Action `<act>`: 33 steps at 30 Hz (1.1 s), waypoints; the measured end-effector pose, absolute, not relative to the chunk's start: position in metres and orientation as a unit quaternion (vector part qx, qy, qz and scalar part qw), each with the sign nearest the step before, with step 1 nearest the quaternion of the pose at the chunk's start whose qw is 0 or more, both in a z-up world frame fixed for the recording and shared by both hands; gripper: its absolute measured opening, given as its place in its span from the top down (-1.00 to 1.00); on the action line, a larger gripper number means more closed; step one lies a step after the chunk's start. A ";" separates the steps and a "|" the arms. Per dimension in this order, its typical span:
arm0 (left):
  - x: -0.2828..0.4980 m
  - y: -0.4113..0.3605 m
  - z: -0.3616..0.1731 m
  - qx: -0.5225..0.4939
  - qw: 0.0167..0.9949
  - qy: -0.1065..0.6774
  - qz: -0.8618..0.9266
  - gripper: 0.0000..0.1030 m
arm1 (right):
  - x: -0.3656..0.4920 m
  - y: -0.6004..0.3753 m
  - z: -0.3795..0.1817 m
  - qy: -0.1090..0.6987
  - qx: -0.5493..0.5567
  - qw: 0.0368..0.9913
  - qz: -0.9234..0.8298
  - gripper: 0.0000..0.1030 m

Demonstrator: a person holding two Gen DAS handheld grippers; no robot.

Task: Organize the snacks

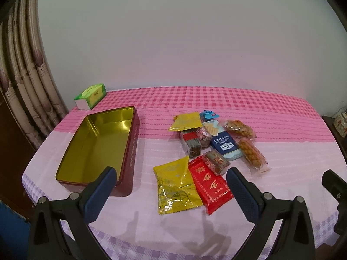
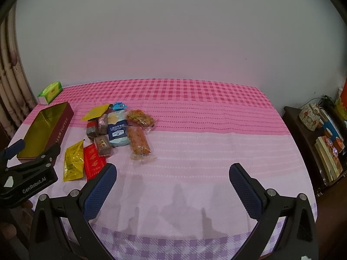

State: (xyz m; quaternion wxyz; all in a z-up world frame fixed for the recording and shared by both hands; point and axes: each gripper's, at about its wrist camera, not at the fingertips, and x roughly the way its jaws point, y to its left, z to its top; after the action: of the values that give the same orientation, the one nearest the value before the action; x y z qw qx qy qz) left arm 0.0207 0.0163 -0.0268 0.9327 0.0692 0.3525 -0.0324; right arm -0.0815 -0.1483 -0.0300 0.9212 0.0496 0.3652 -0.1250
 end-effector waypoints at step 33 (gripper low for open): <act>0.049 0.008 -0.027 0.067 0.935 0.347 -0.030 -1.00 | -0.078 -0.149 -0.038 0.373 0.050 0.918 -0.123 -1.00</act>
State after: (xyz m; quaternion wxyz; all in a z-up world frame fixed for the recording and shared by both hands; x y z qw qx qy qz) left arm 0.0492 0.0081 -0.0266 0.9350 0.0672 0.3470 -0.0303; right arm -0.0780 -0.1490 -0.0383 0.9182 0.0497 0.3733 -0.1233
